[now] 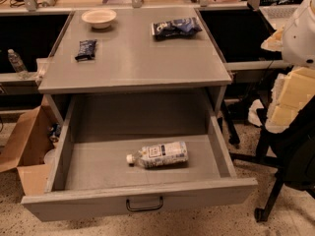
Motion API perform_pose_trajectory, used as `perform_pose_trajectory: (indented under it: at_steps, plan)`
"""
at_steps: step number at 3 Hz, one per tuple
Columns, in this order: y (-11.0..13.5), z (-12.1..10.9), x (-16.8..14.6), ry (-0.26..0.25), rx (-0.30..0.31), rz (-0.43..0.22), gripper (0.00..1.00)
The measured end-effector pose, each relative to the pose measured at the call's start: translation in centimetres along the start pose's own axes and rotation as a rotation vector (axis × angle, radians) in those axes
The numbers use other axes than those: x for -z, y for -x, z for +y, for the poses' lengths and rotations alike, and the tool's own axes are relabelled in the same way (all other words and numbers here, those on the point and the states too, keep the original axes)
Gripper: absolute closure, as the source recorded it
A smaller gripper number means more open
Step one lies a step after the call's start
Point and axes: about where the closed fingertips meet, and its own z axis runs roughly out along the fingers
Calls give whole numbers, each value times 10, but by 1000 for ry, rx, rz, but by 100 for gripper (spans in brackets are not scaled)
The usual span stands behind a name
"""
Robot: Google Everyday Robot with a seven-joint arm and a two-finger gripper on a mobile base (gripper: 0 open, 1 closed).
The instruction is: Pick blue plastic bottle from top drawer and place on counter
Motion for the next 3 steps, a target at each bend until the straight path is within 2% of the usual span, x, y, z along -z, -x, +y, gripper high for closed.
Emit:
perform_pose_trajectory:
  at_steps: [1,2,3]
  plan:
    - [5,-2,-14,-1,19,-2,0]
    - [21,-3,-72,45,75,-25,0]
    - [49,9,-140,134,127,-69,0]
